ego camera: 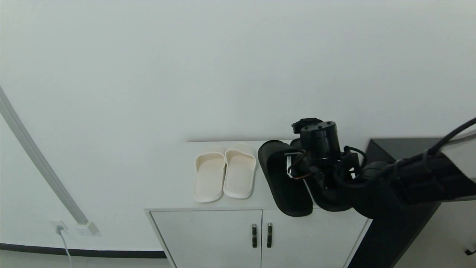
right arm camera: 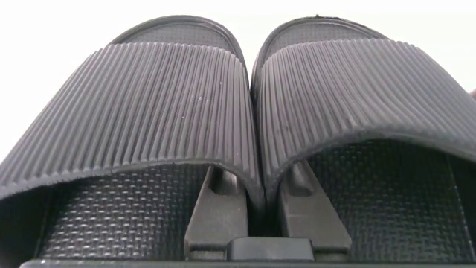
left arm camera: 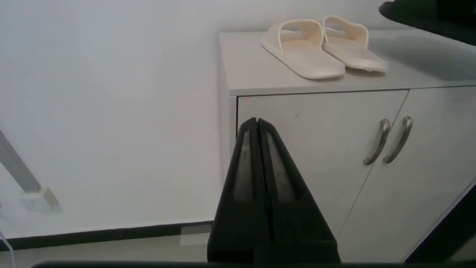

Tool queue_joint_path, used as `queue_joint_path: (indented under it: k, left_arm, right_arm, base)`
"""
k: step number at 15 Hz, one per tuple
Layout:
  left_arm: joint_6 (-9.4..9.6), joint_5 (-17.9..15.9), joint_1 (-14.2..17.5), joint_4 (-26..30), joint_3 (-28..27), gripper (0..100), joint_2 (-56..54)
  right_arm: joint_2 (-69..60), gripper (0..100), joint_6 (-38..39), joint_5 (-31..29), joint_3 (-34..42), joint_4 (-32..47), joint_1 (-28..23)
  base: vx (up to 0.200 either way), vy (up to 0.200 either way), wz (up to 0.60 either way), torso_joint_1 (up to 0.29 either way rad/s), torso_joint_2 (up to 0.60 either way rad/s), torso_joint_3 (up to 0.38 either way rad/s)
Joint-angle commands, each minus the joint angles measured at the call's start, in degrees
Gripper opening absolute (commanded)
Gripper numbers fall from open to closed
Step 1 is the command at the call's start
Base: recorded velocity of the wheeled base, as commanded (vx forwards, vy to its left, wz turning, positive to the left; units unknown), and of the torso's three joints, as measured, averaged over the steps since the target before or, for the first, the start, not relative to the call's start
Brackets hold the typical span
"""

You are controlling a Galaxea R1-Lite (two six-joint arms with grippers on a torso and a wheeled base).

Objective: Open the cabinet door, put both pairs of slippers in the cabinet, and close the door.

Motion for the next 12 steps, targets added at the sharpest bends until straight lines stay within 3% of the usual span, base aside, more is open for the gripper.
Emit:
queue_joint_path:
  k: [1,5,9,12]
  left_arm:
    - [-0.01,0.0,0.0,0.0,0.0,0,0.1]
    - [-0.01,0.0,0.0,0.0,0.0,0,0.1]
    - [-0.01,0.0,0.0,0.0,0.0,0,0.1]
    - [-0.01,0.0,0.0,0.0,0.0,0,0.1]
  right_arm:
    - [-11.3,0,-2.2,4.8,10.2,-2.5,3.5]
    - [-22.8,0,-7.2,18.1,24.6,-5.2,5.7]
    - [-28.3,0,-7.4,24.5,29.5,-4.6,5.7]
    - [-27.8,0,-7.5,24.8,30.0,-4.6,5.9]
  base:
    - [0.000,0.000,0.00,0.000,0.00,0.000]
    - [0.000,0.000,0.00,0.000,0.00,0.000]
    - [0.000,0.000,0.00,0.000,0.00,0.000]
    - [0.000,0.000,0.00,0.000,0.00,0.000]
